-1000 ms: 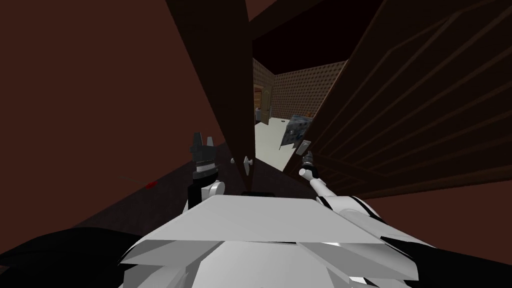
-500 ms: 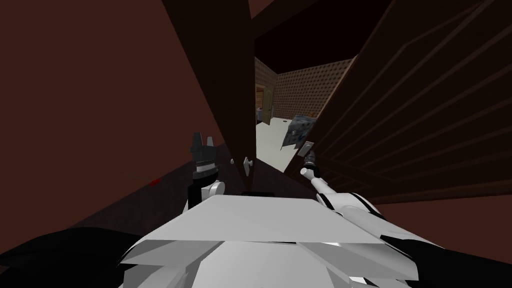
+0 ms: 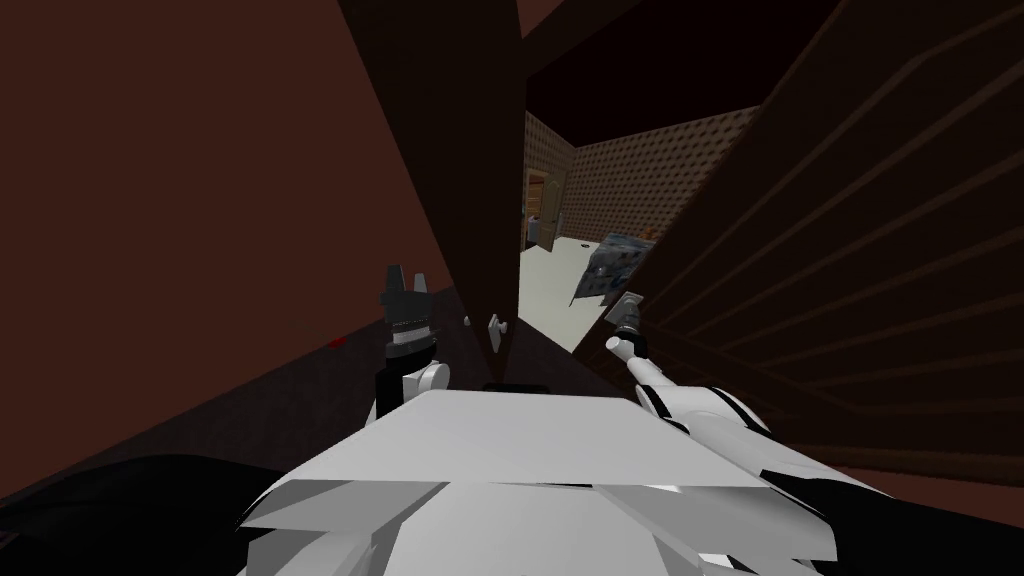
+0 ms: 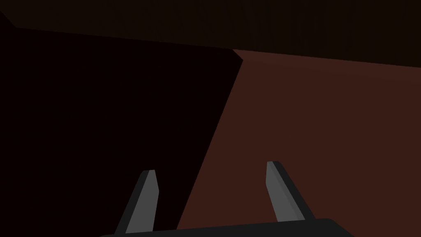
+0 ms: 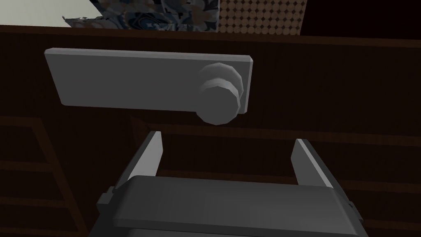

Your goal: Pull the door open

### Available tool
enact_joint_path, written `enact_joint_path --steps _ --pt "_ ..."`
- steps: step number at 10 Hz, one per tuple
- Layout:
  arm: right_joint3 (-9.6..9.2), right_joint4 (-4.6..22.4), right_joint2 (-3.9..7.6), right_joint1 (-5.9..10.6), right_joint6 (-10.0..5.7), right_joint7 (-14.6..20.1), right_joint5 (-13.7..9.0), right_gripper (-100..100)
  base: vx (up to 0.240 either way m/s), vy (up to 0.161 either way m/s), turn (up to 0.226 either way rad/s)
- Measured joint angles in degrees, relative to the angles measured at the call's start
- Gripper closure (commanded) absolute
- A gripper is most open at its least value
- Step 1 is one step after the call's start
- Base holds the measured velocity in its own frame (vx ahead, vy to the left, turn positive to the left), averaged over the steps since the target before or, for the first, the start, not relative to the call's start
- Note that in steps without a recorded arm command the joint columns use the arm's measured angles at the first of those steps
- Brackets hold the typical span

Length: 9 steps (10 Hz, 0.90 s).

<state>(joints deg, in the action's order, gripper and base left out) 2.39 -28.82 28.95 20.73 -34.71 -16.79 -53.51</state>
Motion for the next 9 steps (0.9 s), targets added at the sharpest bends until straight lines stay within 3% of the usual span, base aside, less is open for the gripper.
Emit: enact_joint_path --steps 1,2,3,4,6,9 --pt "-0.48 3.65 0.52 1.61 -1.18 1.29 0.29 -100 -0.002 -0.086 0.059" --pt "-0.31 4.05 0.65 1.5 -1.66 1.8 0.19 -100 -0.005 -0.013 -0.013" --pt "0.44 2.25 0.51 0.5 -1.18 0.81 -0.29 -100 0.034 -0.072 0.22" --pt "1.15 2.92 0.66 0.7 -1.2 0.13 -0.75 -100 0.023 -0.087 0.19" --pt "2.73 1.37 0.63 -0.42 -0.91 -1.58 -1.78 -100 0.016 -0.076 0.146" --pt "2.97 5.65 1.56 0.95 -2.37 -0.31 -1.89 -100 0.01 -0.078 0.127"
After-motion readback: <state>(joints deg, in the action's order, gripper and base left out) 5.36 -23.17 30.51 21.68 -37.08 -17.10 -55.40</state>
